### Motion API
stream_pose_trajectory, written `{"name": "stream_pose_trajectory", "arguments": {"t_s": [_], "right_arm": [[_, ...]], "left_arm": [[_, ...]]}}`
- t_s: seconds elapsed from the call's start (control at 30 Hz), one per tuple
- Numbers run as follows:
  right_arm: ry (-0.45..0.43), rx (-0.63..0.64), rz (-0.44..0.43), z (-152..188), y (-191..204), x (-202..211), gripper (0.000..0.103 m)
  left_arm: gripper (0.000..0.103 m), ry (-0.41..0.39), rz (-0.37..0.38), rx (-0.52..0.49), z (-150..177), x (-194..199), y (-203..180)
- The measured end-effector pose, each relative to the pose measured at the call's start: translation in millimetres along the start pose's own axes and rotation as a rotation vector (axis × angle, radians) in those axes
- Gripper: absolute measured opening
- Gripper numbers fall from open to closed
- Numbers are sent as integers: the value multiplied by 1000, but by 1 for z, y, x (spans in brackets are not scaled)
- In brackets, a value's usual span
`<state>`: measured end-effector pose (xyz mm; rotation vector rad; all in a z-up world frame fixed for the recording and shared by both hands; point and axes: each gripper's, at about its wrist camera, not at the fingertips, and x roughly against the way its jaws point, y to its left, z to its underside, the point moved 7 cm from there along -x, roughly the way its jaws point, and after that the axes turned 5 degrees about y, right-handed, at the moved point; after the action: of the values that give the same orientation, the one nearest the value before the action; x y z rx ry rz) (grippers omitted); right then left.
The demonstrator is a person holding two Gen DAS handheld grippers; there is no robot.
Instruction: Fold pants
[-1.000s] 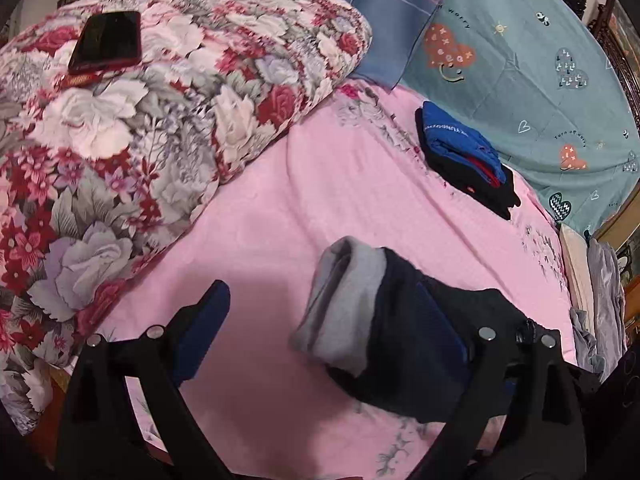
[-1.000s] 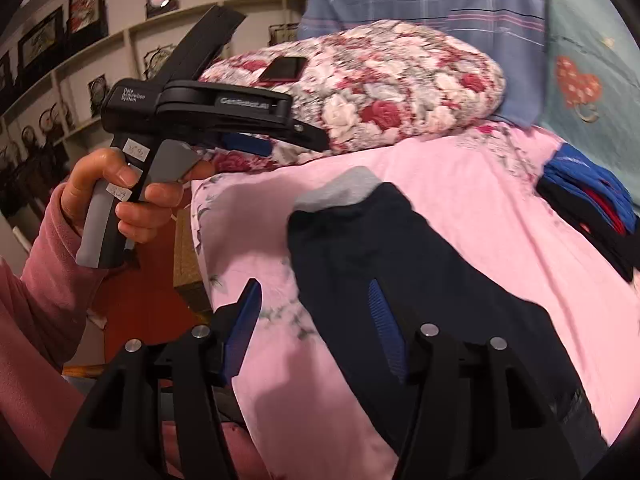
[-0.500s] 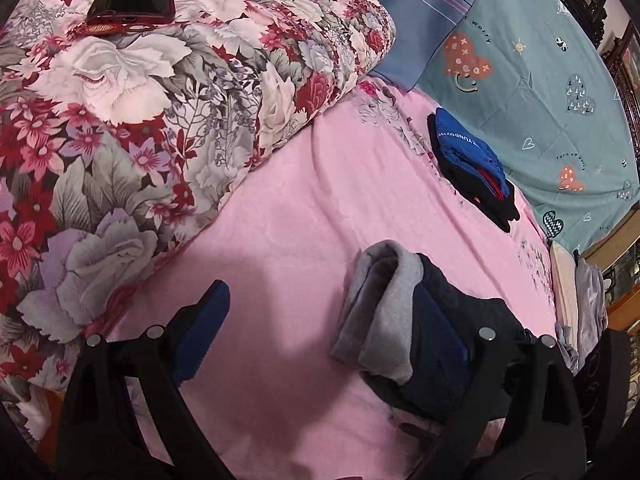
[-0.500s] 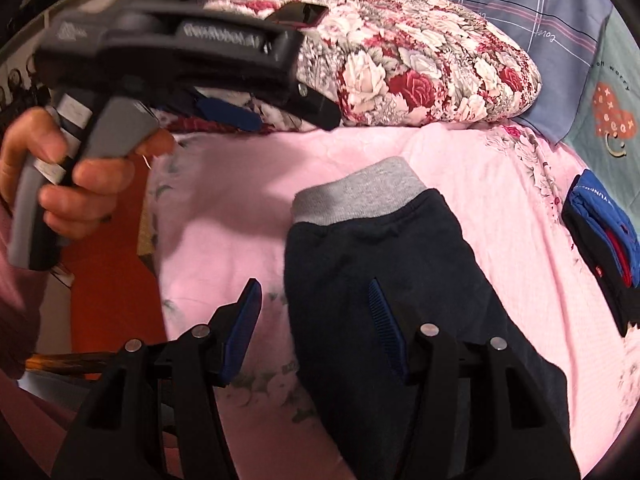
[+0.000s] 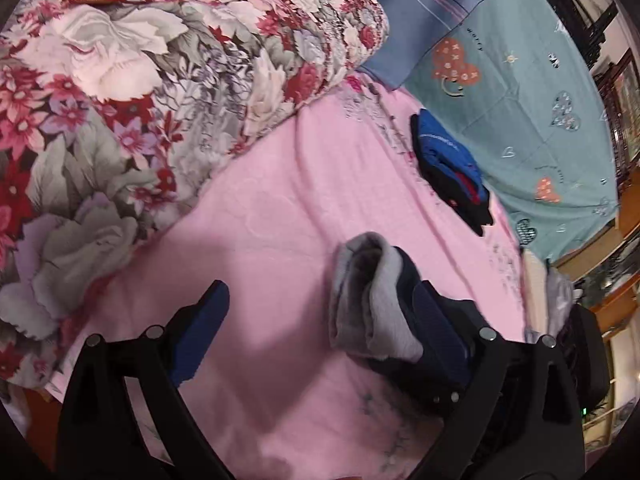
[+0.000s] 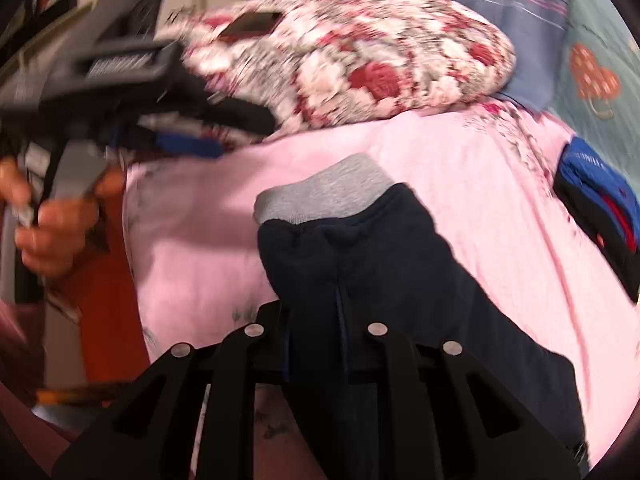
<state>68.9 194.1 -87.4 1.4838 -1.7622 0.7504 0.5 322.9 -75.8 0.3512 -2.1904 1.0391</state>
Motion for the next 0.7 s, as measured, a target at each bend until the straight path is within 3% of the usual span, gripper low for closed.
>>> {"name": "stream_pose_trajectory", "arguments": {"t_s": [0.13, 0.27, 0.37, 0.53, 0.7], "right_arm": [[-64, -62, -1, -4, -12, 16, 17], [-94, -77, -2, -4, -15, 21, 17], [-100, -76, -6, -3, -15, 21, 17], [-109, -53, 9, 1, -9, 22, 17], [-117, -48, 14, 4, -9, 25, 17]], "left_arm": [[99, 48, 117, -2, 8, -1, -18], [101, 147, 313, 45, 25, -12, -42], [101, 216, 388, 62, 38, -30, -58], [101, 226, 409, 95, 39, -57, -69], [97, 237, 365, 95, 37, -76, -72]]}}
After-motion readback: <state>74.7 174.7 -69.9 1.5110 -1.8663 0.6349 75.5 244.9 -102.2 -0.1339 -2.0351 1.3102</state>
